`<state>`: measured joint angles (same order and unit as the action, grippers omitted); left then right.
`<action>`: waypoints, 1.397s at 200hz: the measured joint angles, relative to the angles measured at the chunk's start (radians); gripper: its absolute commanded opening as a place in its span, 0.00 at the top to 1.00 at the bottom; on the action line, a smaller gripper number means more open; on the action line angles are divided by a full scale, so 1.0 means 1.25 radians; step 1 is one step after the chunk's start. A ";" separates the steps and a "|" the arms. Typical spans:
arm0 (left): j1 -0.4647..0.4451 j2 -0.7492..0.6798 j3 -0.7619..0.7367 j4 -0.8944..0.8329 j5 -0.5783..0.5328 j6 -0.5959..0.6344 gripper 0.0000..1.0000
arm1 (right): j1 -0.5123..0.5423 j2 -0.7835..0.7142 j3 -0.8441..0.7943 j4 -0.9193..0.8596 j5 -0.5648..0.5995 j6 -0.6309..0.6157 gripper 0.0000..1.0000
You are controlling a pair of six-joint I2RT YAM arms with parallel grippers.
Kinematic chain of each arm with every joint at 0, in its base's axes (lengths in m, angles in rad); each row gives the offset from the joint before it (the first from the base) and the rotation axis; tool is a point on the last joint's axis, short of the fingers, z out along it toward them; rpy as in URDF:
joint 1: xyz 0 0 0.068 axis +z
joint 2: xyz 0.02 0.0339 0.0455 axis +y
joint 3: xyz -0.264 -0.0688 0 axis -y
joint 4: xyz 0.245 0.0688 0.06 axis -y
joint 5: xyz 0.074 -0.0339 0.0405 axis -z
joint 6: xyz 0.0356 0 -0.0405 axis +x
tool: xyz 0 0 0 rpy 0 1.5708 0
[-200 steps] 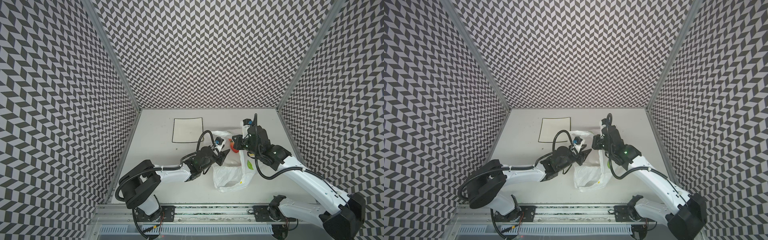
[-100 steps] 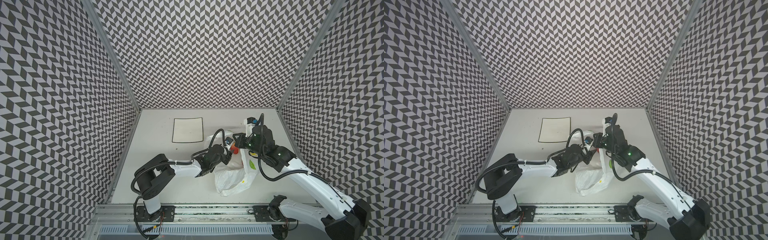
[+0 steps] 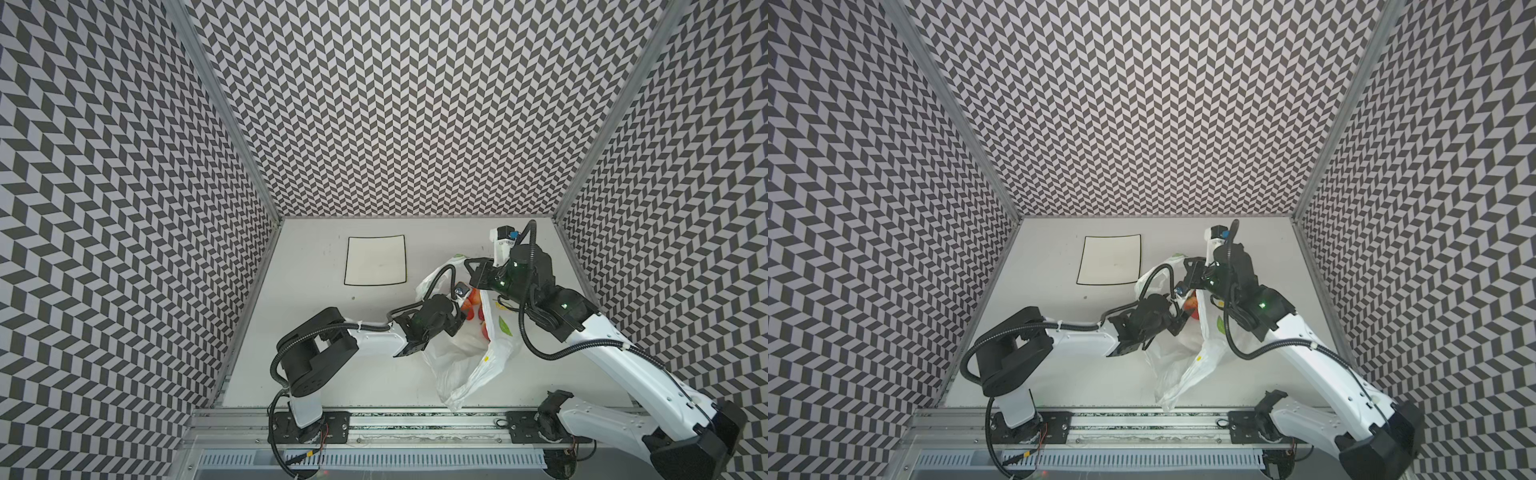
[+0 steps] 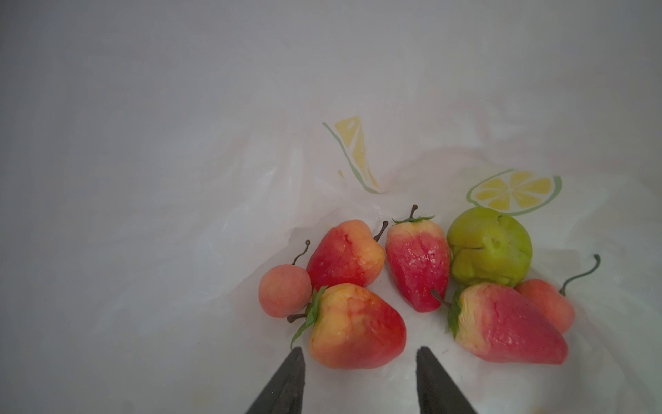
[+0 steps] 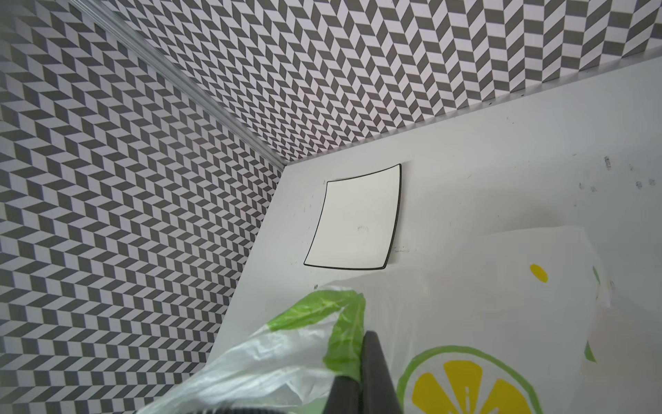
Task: Take the fake fruits out of the plastic bag
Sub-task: 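Lower the open left gripper onto a fake strawberry inside the bag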
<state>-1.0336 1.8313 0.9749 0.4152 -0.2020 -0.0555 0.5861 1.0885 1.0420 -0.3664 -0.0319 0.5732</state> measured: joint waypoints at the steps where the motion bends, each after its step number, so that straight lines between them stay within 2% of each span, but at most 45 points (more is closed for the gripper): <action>1: 0.000 0.002 0.002 -0.001 0.000 -0.001 0.40 | 0.000 0.000 -0.001 0.000 -0.002 0.000 1.00; 46: 0.009 0.078 0.119 -0.114 -0.020 -0.058 0.28 | 0.000 -0.017 -0.031 0.014 -0.023 0.019 1.00; 91: 0.019 0.146 0.243 -0.256 -0.017 -0.169 0.18 | 0.004 -0.022 -0.044 0.049 -0.041 0.040 1.00; 133: 0.019 0.195 0.332 -0.361 -0.021 -0.278 0.16 | 0.011 -0.022 -0.051 0.057 -0.040 0.049 1.00; 176: 0.025 0.262 0.434 -0.434 -0.065 -0.351 0.16 | 0.000 -0.024 -0.070 0.052 0.010 0.052 1.00; 201: 0.033 0.301 0.472 -0.462 -0.080 -0.375 0.18 | -0.002 -0.034 -0.086 0.042 0.033 0.054 1.00; 248: 0.031 0.339 0.492 -0.495 -0.088 -0.403 0.30 | 0.016 -0.045 -0.090 0.068 -0.002 0.066 1.00; 268: 0.032 0.341 0.495 -0.495 -0.080 -0.413 0.42 | 0.016 -0.045 -0.092 0.073 -0.001 0.067 1.00; 279: 0.033 0.343 0.499 -0.496 -0.075 -0.413 0.52 | 0.016 -0.045 -0.097 0.078 0.000 0.068 1.00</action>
<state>-0.9920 2.2601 1.5990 -0.2050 -0.2958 -0.5713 0.6060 1.0328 0.9207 -0.2684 -0.0322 0.6582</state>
